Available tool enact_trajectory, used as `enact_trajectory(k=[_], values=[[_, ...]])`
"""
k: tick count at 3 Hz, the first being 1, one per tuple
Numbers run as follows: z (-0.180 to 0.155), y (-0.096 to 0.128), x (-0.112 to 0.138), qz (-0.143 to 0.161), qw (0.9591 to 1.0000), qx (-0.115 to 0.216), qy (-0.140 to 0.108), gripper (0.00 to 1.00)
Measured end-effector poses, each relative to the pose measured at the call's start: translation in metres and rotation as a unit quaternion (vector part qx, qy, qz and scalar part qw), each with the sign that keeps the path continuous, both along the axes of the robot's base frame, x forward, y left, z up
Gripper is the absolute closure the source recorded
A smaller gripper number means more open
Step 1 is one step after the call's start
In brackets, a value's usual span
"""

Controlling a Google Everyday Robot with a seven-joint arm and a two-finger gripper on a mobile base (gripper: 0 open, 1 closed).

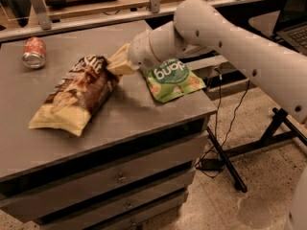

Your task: Move brown chip bag near coke can

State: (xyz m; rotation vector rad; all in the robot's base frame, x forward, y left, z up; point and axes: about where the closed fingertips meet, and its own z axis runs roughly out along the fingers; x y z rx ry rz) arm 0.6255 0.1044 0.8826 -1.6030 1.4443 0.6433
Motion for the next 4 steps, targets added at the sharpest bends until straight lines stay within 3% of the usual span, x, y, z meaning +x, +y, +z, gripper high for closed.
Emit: enact_trajectory(k=[1,2,3,4], values=[[0.008,-0.032,0.036,-0.074,0.9970,-0.009,-0.019,1.00],[0.013,-0.054,0.062,-0.143,0.9886,-0.018,-0.044,1.00],[0.019,-0.058,0.075,-0.167,0.9843,-0.010,-0.057,1.00],[0.019,-0.059,0.076,-0.169,0.9838,-0.010,-0.058,1.00]])
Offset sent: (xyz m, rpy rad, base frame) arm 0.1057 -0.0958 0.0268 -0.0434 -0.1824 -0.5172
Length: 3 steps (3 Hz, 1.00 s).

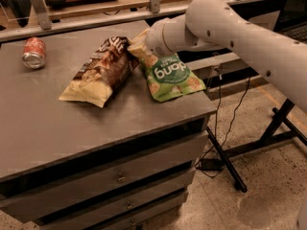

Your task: Move brown chip bag near coke can

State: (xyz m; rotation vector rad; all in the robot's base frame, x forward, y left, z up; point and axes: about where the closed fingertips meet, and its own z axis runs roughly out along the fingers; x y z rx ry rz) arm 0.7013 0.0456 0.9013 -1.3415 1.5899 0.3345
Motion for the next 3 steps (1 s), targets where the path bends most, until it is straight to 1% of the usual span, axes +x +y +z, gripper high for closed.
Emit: enact_trajectory(k=[1,2,3], values=[[0.003,-0.009,0.022,-0.046,0.9987,0.013,-0.019,1.00],[0.000,-0.025,0.062,-0.087,0.9953,0.017,-0.037,1.00],[-0.001,-0.030,0.100,-0.098,0.9942,0.023,-0.038,1.00]])
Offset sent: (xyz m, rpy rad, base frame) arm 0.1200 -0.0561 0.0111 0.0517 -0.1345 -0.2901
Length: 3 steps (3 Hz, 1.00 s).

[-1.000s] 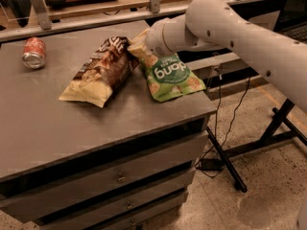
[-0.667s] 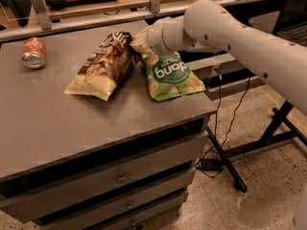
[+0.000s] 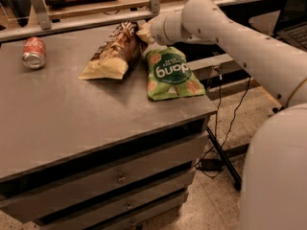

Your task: Move brown chip bag near coke can

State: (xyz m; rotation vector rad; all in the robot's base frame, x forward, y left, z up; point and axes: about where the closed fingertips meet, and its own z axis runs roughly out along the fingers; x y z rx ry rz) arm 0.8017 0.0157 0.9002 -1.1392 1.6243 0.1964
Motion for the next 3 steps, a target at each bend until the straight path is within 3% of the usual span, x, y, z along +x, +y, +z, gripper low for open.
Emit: enact_trajectory(k=[2,3], values=[[0.005,0.030,0.043,0.066,0.9976,-0.005,0.020,1.00],[0.016,0.053,0.056,0.099,0.9950,-0.001,0.015,1.00]])
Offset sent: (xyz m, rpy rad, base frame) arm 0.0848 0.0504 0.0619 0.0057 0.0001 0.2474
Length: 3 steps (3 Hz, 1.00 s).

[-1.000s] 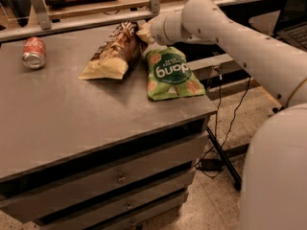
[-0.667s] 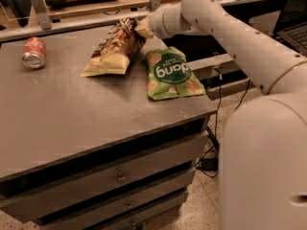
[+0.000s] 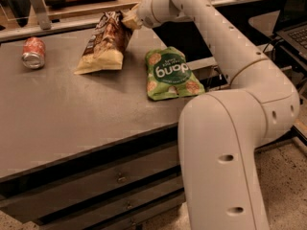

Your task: Move brown chip bag near coke can

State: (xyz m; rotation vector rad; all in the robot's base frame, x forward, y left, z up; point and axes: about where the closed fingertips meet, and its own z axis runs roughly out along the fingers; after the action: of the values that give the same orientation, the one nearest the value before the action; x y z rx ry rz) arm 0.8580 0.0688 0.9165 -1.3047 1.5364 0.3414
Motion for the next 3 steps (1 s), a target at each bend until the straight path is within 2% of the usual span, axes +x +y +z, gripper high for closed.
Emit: enact_trajectory(k=[1,3], values=[[0.019,0.019,0.011,0.018,0.9996,0.016,-0.014,1.00],[0.034,0.069,0.022,0.040,0.9974,0.056,-0.020,1.00]])
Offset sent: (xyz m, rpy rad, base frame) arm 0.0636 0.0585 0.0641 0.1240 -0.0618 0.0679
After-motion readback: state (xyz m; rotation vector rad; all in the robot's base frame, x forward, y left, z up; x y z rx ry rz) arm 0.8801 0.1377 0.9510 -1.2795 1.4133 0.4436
